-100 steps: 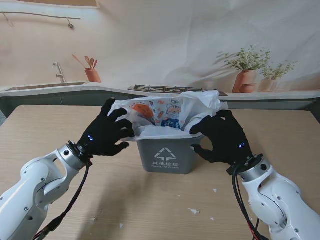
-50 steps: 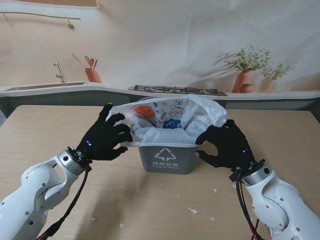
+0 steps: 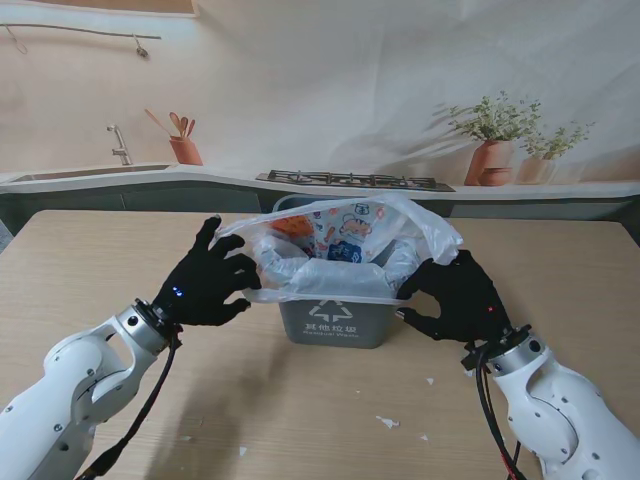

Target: Fit the garbage bag over the bin

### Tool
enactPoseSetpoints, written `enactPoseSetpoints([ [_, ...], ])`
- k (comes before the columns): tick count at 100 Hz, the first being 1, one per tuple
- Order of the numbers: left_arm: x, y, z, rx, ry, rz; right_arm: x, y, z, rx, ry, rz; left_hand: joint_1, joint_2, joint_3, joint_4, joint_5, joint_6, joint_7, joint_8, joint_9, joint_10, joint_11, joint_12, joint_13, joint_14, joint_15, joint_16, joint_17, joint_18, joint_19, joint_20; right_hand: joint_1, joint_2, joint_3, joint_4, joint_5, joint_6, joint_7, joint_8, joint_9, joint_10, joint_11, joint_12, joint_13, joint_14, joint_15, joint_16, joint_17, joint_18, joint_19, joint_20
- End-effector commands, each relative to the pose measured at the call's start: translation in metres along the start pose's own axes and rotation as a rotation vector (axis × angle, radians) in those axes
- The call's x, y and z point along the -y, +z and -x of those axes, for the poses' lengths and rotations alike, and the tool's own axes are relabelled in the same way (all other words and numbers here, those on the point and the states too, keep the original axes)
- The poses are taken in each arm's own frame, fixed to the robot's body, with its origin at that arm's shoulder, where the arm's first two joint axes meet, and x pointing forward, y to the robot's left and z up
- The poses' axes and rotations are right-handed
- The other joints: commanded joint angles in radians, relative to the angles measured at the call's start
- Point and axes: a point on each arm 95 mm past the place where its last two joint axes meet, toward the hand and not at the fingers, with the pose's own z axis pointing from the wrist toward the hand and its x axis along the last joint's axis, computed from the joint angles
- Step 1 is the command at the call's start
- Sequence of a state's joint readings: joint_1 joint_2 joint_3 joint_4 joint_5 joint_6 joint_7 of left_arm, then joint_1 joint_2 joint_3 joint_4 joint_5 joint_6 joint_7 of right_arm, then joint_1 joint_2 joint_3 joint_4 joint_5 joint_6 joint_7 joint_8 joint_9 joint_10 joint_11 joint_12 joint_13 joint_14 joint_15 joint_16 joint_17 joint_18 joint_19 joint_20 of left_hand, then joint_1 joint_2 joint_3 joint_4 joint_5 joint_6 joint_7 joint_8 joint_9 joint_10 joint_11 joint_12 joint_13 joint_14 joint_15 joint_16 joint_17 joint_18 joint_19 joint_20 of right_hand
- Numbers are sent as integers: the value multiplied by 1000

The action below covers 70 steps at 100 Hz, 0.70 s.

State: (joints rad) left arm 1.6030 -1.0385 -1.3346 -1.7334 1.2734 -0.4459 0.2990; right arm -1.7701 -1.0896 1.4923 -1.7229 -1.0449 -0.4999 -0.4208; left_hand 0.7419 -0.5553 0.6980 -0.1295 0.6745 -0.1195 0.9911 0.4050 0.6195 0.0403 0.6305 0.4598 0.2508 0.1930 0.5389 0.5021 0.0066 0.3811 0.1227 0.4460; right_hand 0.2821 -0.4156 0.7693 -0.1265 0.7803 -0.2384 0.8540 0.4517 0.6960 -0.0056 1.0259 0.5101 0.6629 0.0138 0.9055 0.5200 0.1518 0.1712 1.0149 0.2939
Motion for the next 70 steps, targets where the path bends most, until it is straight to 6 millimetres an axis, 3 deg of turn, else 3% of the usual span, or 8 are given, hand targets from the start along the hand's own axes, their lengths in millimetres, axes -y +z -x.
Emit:
enactPoseSetpoints([
  [1,-7,-4,8,27,7,39,9,-7,6,30,4,-38,22,-15,28,-37,53,7,75,-10,-22,45,3,13,-1,13,13,12,-6,33,-10,0,15,38,10,-22,96,-43,130,29,-12,-5,-3,-2,18,87,22,0,-21,30,-23,-13],
  [15,-11,-4,11,40,3,50,15,-8,10,49,35,-52,22,-16,29,-37,52,6,76,-12,-30,51,0,12,-1,16,14,14,4,32,-3,4,5,38,11,-18,76,-18,125,23,-16,-4,-12,-9,14,88,11,-5,-29,34,-39,-21],
  [40,-15,-3,14,54,-6,70,21,-12,15,94,131,-61,21,-16,31,-38,53,5,78,-14,-43,69,-24,-2,2,24,14,15,17,33,14,21,-29,43,17,23,-11,44,83,61,-73,12,-35,-29,-28,90,-7,-8,-46,36,-84,-31],
  [45,-15,-3,14,54,-7,70,21,-13,15,99,151,-52,21,-17,31,-38,52,6,78,-14,-45,67,-25,-4,1,25,14,15,17,33,14,23,-36,45,13,27,-38,39,73,68,-86,14,-43,-34,-39,90,-16,-11,-52,37,-92,-32],
  [49,-15,-3,14,54,-7,70,21,-13,15,100,172,-43,21,-18,31,-38,51,6,78,-15,-47,67,-25,-5,1,25,13,15,16,33,15,25,-49,46,4,51,-80,38,26,135,-106,15,-53,-45,-52,89,-31,-14,-56,37,-116,-19],
  [59,-15,-2,15,54,-7,66,19,-13,15,108,236,-9,21,-17,32,-38,52,6,78,-14,-48,66,-24,-6,1,24,13,16,16,33,15,27,-62,38,-11,49,-162,17,-9,134,-157,20,-75,-53,-86,85,-55,-23,-68,36,-141,-23],
  [70,-15,-1,16,52,-5,62,16,-12,13,126,306,38,20,-17,31,-38,51,5,78,-15,-49,63,-23,-6,1,23,13,16,15,32,15,28,-85,25,-30,48,-140,13,-6,131,-170,38,-80,-56,-101,96,-65,-26,-71,40,-161,-22],
])
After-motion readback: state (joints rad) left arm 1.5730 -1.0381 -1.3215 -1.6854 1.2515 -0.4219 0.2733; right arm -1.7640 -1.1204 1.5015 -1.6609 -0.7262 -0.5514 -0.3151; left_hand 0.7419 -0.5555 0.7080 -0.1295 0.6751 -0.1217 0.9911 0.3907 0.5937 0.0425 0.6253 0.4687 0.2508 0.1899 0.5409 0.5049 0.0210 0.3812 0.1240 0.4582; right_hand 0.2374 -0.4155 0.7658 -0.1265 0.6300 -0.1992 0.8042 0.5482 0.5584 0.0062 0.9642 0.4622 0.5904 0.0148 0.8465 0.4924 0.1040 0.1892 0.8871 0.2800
